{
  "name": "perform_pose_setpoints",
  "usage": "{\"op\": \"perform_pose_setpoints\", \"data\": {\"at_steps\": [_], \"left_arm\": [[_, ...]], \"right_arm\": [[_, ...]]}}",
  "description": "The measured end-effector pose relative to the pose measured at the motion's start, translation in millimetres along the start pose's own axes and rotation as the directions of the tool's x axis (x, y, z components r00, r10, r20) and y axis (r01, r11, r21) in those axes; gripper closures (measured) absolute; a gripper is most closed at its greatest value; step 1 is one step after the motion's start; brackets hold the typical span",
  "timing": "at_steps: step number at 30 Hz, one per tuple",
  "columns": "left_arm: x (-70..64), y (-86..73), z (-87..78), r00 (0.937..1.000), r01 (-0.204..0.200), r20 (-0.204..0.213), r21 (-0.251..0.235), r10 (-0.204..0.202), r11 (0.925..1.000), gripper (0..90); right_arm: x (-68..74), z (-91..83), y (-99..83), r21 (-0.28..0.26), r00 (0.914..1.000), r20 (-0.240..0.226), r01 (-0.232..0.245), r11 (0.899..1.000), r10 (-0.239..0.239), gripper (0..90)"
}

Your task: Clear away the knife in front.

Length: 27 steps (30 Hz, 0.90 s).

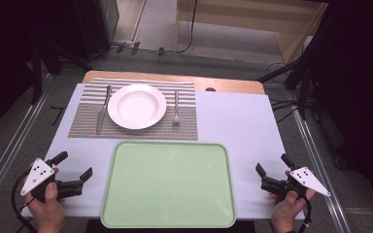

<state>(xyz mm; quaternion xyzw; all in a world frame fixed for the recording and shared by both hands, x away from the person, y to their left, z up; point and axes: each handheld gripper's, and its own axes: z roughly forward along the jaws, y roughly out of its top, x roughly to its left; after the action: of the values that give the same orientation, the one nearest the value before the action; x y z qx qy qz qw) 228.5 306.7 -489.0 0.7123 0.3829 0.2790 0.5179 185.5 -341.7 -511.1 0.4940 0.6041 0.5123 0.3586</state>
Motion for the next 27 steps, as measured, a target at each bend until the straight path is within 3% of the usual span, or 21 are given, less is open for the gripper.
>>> {"op": "perform_pose_setpoints", "data": {"at_steps": [4,7,14,23,27], "left_arm": [[-0.9,2.5,-0.4,0.9999,0.012,0.000,-0.014,-0.012,0.9998,0.0],[-1.5,8.2,1.9,0.9999,0.009,0.008,0.004,-0.009,1.0000,0.0],[-10.3,27.4,3.8,0.9988,-0.049,-0.009,-0.012,0.049,0.9987,0.0],[-8.6,51.4,20.7,0.9996,-0.026,0.004,0.009,0.026,0.9996,0.0],[-9.2,62.7,36.5,0.9997,-0.016,0.020,0.017,0.016,0.9997,0.0]], "right_arm": [[1.5,0.1,-0.2,0.009,0.9999,-0.008,0.007,1.000,-0.007,0.0],[2.2,0.3,-0.4,0.007,0.9997,-0.017,0.020,1.000,-0.020,0.0],[3.7,-0.2,-0.5,0.010,0.9995,-0.025,0.019,1.000,-0.018,0.0],[4.1,0.7,-0.3,0.015,0.9989,-0.035,0.033,0.999,-0.032,0.0],[4.0,0.8,-0.4,0.018,0.9986,-0.042,0.034,0.999,-0.033,0.0]]}}
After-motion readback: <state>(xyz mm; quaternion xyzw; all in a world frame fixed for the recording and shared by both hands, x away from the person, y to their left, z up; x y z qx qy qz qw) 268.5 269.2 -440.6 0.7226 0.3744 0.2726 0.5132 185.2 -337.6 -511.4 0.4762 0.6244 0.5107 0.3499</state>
